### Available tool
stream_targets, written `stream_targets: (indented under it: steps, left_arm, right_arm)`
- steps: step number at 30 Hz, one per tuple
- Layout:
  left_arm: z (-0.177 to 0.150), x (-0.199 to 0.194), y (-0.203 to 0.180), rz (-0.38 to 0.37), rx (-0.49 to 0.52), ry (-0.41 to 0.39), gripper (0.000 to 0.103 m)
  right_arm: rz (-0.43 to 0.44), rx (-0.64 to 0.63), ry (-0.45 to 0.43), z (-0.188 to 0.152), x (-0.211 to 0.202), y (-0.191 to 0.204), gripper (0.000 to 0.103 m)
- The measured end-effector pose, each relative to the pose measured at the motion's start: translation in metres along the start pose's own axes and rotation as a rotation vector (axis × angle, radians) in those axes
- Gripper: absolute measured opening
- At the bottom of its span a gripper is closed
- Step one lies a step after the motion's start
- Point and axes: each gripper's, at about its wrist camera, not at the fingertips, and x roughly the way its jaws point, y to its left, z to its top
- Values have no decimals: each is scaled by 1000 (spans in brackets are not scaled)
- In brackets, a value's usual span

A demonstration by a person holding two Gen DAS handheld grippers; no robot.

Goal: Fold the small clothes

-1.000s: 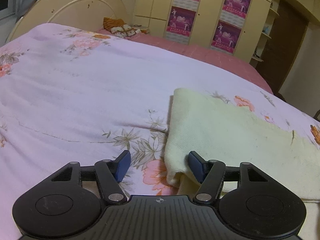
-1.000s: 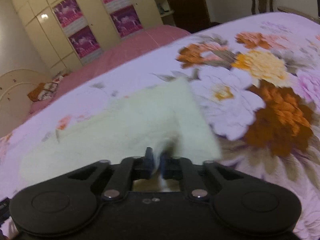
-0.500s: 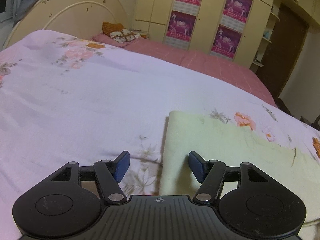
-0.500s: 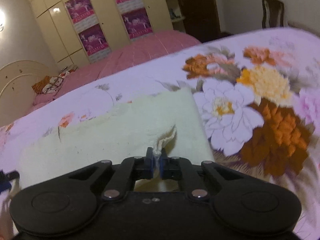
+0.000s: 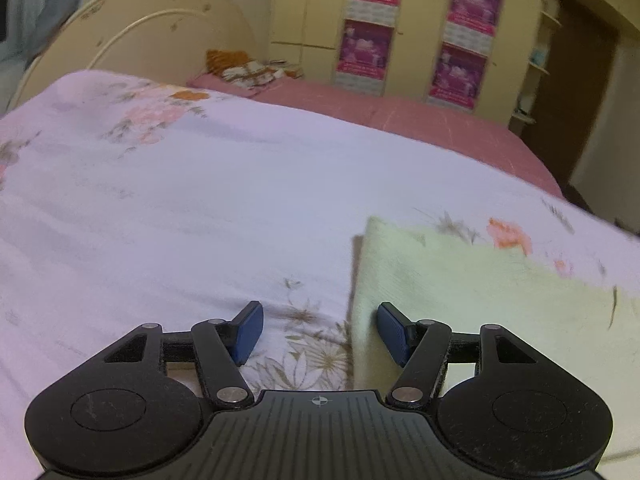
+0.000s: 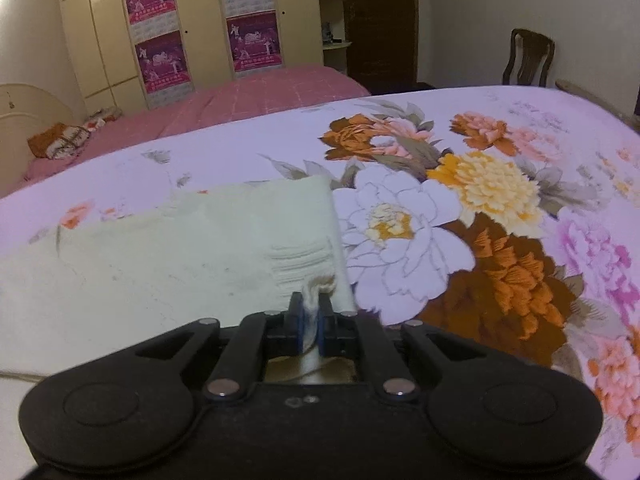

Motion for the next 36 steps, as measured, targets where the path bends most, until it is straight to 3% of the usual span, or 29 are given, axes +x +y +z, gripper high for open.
stream_targets:
  steps: [4,8,9,14,18,23,28,32,33,36]
  left_arm:
    - [7,-8,-21,-51,76,-59,64]
    - [11,12,-32,-36,76,-7,64]
    - [9,22,-31,-20,68,33,64]
    - [4,18,-27,-9,110,22,64]
    - [-1,-7,-15,-7,45,31,64]
    - [-33,-53,-25,-62,130,10,64]
    - [-64,-72,-42,-78,232,33,64]
    - [-72,-78,-35,-76,243,30,65]
    - [-73,-81,-33,-71,239,39,65]
    - [-71,-87,-23,-59,204,66,65]
  right_arm:
    - [12,21,-62,7,-15,0,17]
    - [73,-18,-93,16,-21,17,19]
    - [87,-32,-86,16,-18,20,21]
    - [71,-97,19,11,8,27,18]
    - [47,-46,9,14,3,15,19]
    - [156,-39,-13,10,-27,22,28]
    - [232,-69,46,-11,-38,45,27]
    - [199,-84,105,-27,-33,47,26]
    - [178,-68,114,-30,-29,40,22]
    - [138,-36,101,-28,-32,24,21]
